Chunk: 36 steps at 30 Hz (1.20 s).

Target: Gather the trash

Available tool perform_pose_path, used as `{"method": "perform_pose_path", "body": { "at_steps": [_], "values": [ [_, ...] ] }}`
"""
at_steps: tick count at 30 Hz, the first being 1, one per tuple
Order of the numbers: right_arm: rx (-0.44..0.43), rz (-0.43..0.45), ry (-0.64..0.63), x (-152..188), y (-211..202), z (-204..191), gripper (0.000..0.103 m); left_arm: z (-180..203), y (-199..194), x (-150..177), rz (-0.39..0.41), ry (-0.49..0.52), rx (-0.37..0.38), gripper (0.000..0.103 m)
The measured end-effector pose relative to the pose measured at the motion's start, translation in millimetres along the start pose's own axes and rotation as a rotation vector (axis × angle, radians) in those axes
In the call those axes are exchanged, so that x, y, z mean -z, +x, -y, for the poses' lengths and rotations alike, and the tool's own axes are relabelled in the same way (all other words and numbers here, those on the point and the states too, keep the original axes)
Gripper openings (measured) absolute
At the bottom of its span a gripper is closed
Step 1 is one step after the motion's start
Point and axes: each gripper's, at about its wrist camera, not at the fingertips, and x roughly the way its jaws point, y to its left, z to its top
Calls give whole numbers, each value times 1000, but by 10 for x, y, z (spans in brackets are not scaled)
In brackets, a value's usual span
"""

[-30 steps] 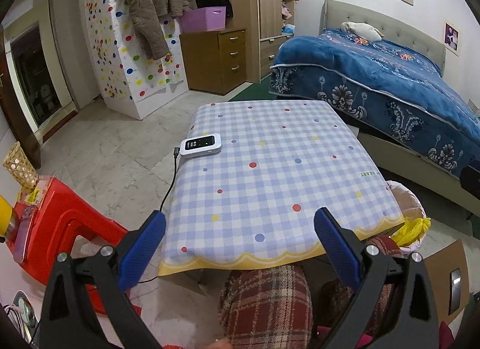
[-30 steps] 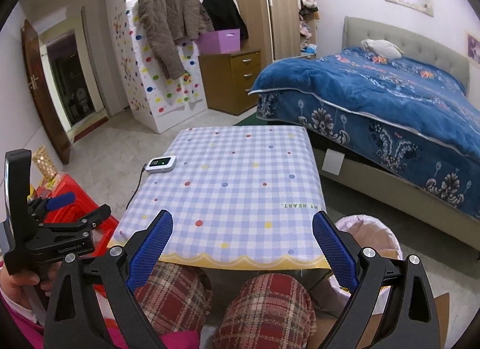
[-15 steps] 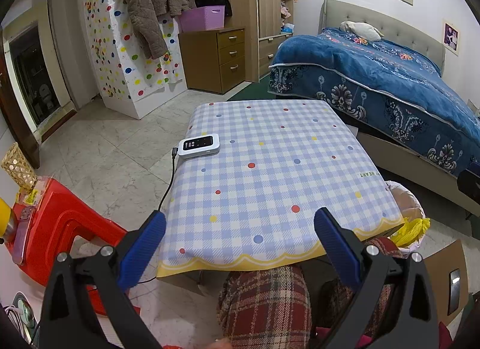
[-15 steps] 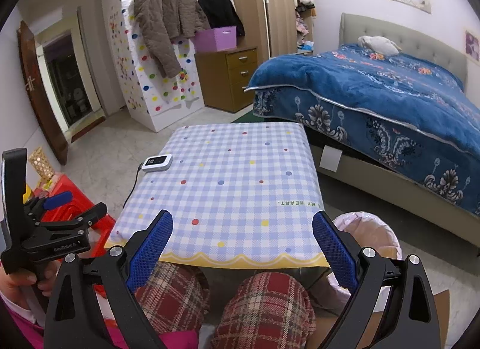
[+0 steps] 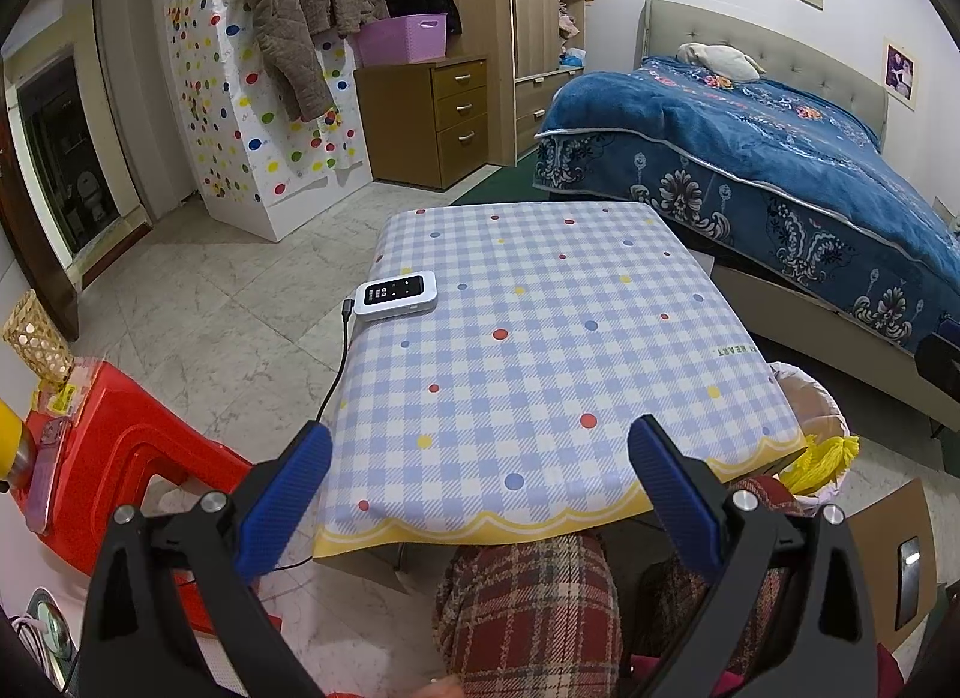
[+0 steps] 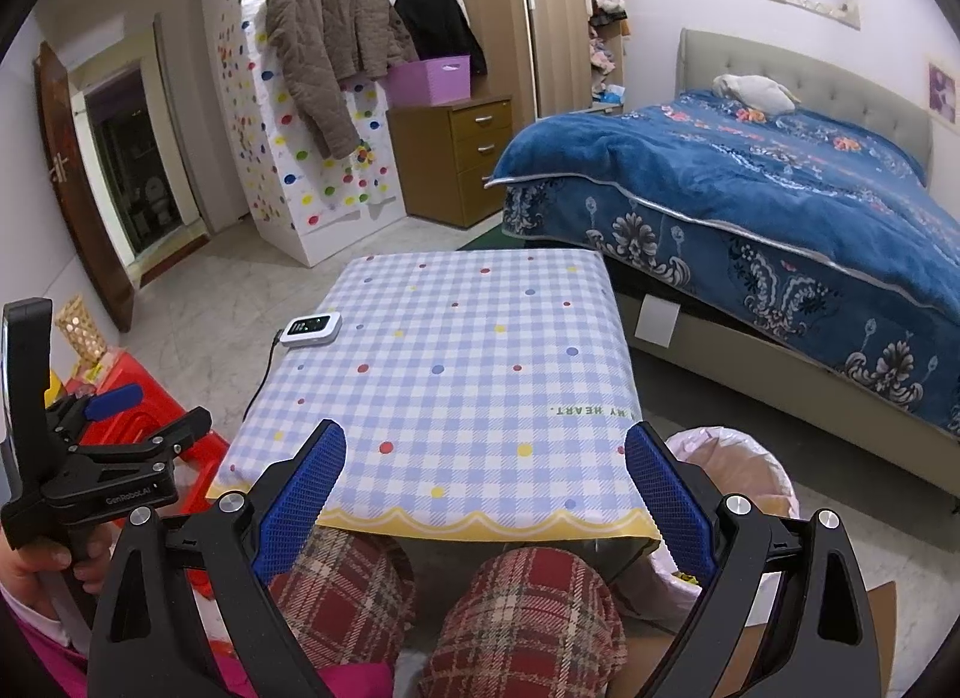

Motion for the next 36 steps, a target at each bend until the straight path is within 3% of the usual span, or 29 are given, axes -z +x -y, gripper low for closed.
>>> {"method": "perform_pose_path", "body": {
  "at_steps": [36],
  "values": [
    [4,-4,6,-23,-11,39,93,12,6,-22,-1,3,-3,96]
  ]
}}
